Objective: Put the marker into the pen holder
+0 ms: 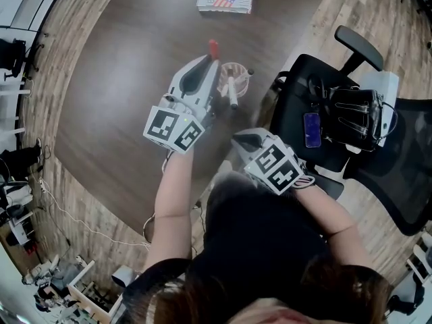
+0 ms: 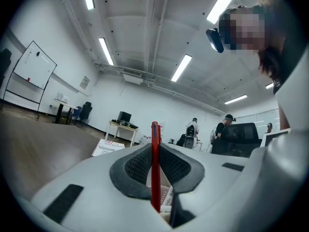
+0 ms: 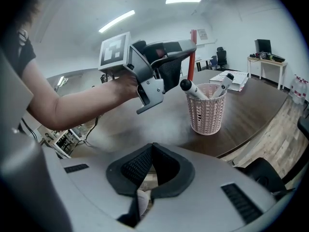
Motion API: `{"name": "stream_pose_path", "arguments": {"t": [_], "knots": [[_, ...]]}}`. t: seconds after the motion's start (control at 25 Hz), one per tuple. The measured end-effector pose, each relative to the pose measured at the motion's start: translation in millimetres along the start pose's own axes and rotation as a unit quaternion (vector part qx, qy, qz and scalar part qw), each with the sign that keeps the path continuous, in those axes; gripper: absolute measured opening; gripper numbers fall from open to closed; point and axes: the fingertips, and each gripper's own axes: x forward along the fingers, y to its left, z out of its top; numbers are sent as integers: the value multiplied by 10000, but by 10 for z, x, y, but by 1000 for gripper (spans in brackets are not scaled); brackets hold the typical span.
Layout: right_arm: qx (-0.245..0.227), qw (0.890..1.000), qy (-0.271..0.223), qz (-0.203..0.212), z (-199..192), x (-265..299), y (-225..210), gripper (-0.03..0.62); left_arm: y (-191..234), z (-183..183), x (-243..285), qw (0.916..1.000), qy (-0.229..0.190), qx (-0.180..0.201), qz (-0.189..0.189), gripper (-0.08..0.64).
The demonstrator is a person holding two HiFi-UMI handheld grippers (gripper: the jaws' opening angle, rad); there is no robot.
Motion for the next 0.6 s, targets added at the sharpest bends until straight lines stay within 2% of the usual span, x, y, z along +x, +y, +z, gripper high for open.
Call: {"name": "stream_pose_path", "arguments": {"t": [0.36,0.6], "knots": [[26,10000,12,-31,-68,28,-67,18,53,-248,38,9995,239,212,47,63],[26,10000,26,-27,-74,16,-48,18,24,-473,13,9933,855,765,145,63]]}}
